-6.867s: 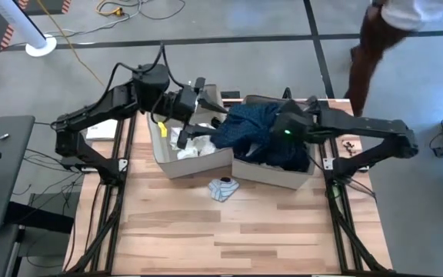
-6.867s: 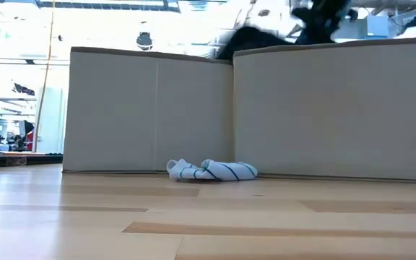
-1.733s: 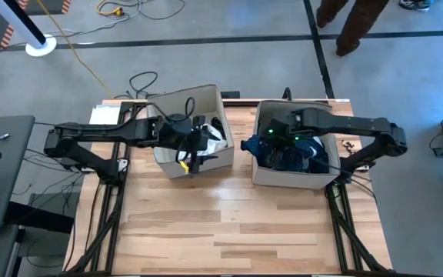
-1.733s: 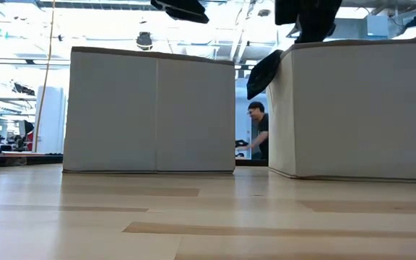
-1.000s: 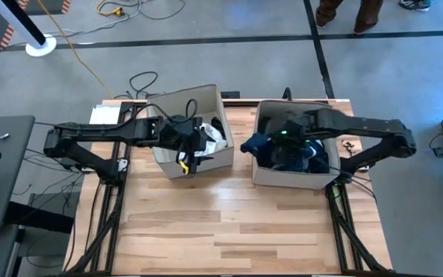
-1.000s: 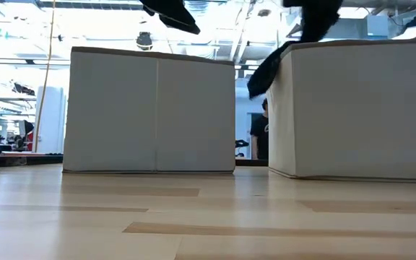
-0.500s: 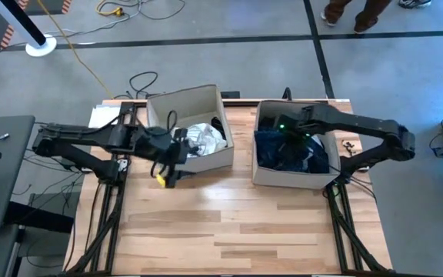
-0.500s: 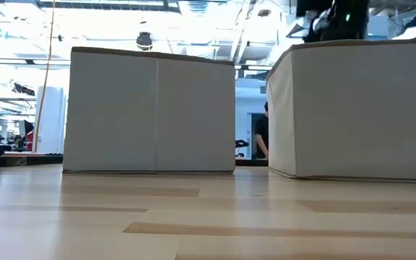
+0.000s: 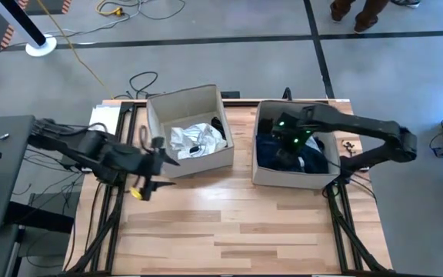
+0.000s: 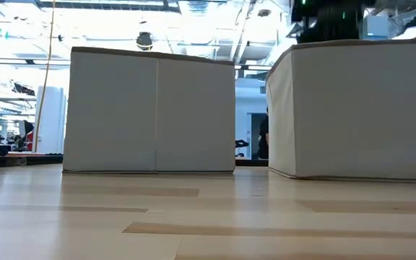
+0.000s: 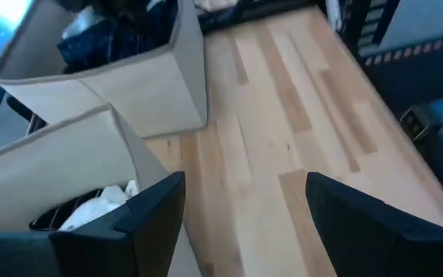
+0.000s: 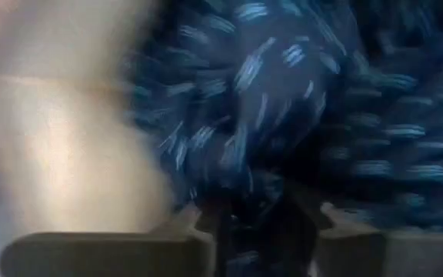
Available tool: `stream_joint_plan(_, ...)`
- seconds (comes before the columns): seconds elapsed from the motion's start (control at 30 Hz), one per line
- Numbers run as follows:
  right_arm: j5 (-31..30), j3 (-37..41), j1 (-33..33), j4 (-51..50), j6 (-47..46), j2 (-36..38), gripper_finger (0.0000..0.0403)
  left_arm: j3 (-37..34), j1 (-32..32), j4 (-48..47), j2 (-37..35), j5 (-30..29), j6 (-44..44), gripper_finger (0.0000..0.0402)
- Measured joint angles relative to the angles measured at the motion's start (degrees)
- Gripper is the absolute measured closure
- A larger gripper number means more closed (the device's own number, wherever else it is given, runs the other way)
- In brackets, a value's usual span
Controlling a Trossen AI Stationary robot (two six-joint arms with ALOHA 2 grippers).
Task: Sort clothes
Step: Return to Home Position
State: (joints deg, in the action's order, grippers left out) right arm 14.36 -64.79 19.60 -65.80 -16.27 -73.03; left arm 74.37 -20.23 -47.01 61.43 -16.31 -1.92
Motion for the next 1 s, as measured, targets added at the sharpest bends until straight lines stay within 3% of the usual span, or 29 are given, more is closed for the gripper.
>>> stream_joint_plan(0.23, -4.4, -9.2, -4.2, 3.4, -0.6, 9.4, 0.0212, -4.4, -2.0, -0.1, -10.3, -2.6, 5.2, 0.0136)
stream_joint_plan(0.4, -5.0, -12.2, -7.4, 9.2, -1.5, 16.7, 0.0150, -12.3, -4.8, 0.8, -19.4, -9.3, 9.4, 0.0136)
stream_joint_plan(0.53, -6.7, -10.9, -13.5, 16.2, -0.8, 22.4, 0.0111, -21.1, -7.4, 7.5, -26.2, -9.6, 13.2, 0.0136)
stream_joint_plan(0.63, -7.9, -6.7, -20.7, 22.5, 0.7, 26.6, 0.0084, -29.6, -10.5, 16.9, -30.2, -10.0, 13.3, 0.0136)
stream_joint_plan(0.9, -24.5, 16.4, -43.0, 44.4, 6.5, 37.4, 0.0037, -52.6, -16.3, 48.9, -33.9, -13.2, 7.6, 0.0136)
stream_joint_plan(1.0, -29.2, 25.4, -48.9, 52.9, 7.9, 39.0, 0.0035, -58.3, -17.6, 55.9, -33.9, -13.8, 6.1, 0.0136)
